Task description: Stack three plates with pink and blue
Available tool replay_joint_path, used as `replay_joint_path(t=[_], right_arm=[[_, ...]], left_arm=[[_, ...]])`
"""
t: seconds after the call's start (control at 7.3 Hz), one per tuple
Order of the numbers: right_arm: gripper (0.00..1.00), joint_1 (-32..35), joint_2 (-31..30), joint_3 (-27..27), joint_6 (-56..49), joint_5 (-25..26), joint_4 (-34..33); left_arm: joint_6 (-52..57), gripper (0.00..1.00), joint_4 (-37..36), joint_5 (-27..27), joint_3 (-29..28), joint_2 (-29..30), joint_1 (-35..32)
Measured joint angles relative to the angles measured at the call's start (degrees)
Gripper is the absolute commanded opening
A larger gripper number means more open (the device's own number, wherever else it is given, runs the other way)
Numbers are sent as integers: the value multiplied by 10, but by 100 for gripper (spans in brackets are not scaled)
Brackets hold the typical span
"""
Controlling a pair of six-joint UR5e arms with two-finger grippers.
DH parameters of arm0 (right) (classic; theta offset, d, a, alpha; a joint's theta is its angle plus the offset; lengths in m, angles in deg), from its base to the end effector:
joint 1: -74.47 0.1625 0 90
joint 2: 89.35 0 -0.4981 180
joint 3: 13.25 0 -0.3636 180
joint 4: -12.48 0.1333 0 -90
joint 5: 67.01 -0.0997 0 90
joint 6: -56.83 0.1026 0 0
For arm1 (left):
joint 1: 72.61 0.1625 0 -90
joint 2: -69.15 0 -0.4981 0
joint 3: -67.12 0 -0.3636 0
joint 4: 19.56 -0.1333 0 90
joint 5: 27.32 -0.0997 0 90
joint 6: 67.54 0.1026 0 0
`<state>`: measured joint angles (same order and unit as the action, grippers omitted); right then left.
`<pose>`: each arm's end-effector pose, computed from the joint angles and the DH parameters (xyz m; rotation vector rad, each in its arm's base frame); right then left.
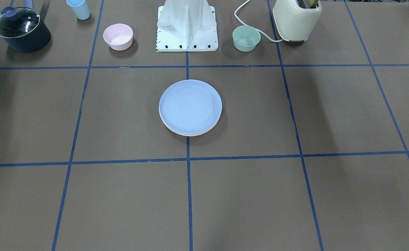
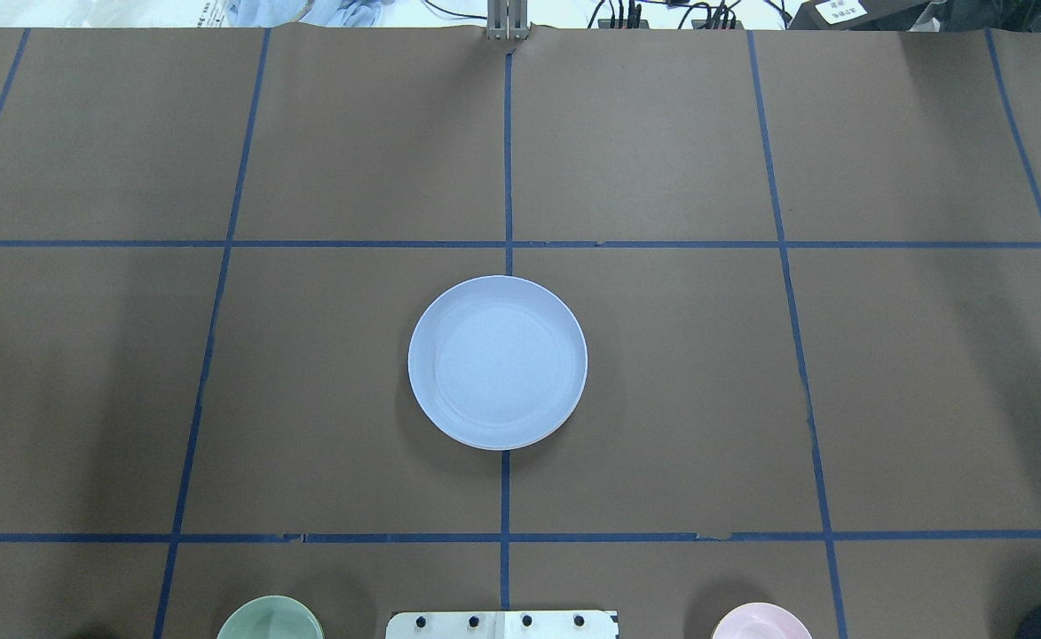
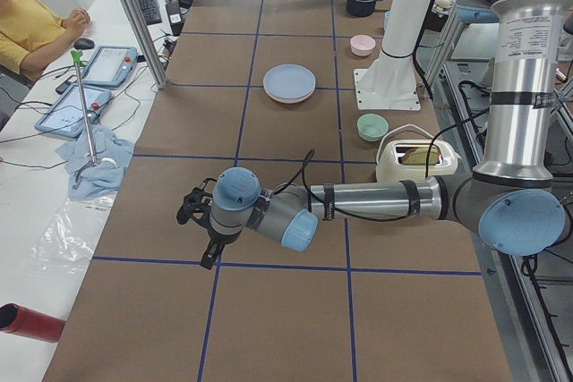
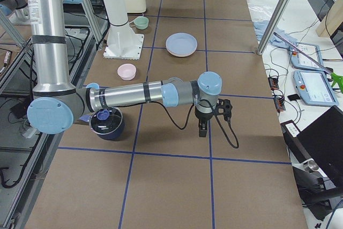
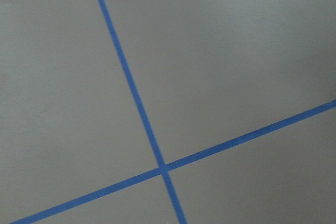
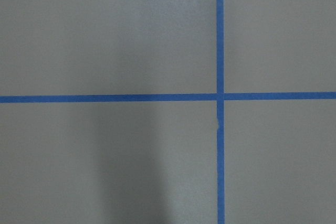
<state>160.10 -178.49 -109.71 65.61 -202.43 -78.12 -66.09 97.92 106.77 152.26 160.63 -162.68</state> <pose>0.0238 -0.4788 0.6741 0.0197 -0.7993 0.0263 -0.0625 -0.4969 0.7084 0.4097 0.7528 0.1844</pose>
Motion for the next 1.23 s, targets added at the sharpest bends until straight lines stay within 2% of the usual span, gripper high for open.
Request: replay_joint_path(t=[0.68,1.23], right_arm=[[100,6,1,3,-14,14,-1],[100,2,5,8,-6,17,1]], left_arm=[[-11,100,-23,32,-2,8,-2],[-14,100,-19,34,1,3,0]])
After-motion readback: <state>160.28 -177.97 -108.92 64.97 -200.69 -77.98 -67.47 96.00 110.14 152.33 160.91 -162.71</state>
